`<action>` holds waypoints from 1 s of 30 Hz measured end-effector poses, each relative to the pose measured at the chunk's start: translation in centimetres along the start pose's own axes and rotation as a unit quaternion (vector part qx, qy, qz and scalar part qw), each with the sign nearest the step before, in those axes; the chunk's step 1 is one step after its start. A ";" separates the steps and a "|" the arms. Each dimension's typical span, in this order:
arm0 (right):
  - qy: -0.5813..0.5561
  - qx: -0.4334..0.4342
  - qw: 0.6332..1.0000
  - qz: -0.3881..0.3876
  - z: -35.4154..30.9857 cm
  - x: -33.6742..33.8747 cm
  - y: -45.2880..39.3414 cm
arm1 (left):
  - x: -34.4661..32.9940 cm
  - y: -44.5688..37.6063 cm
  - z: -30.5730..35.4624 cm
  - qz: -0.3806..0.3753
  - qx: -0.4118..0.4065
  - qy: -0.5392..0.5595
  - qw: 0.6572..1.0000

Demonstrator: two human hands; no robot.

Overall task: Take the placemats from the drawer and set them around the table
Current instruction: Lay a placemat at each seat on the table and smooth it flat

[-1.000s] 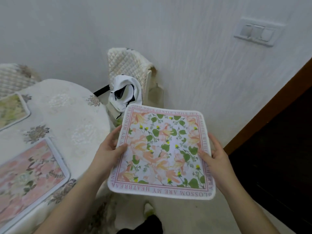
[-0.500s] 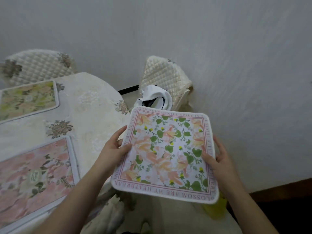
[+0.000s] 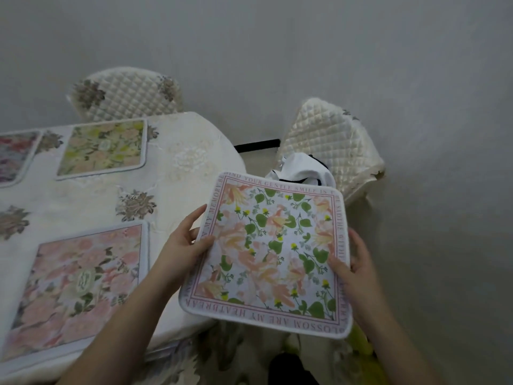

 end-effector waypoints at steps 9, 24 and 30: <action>0.006 -0.025 0.994 -0.109 -0.6 -4.5 -9.8 | 0.2 -3.7 0.5 0.102 0.032 0.008 0.994; 0.025 -0.053 0.979 -0.194 -1.3 -14.9 -16.0 | 6.2 -8.9 -0.2 0.239 0.045 0.001 0.970; 0.020 -0.084 0.980 -0.176 -0.9 -18.4 -16.4 | 9.8 -12.6 -2.7 0.245 0.082 0.019 0.966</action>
Point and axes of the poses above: each hand's wrist, its own y-axis away from the middle knuckle, its own x-axis out of the back of the hand, z = x × y, the point moved 9 cm from there along -y, towards the middle knuckle, and after that the axes turned 13 degrees about z, right-handed, at the moved point
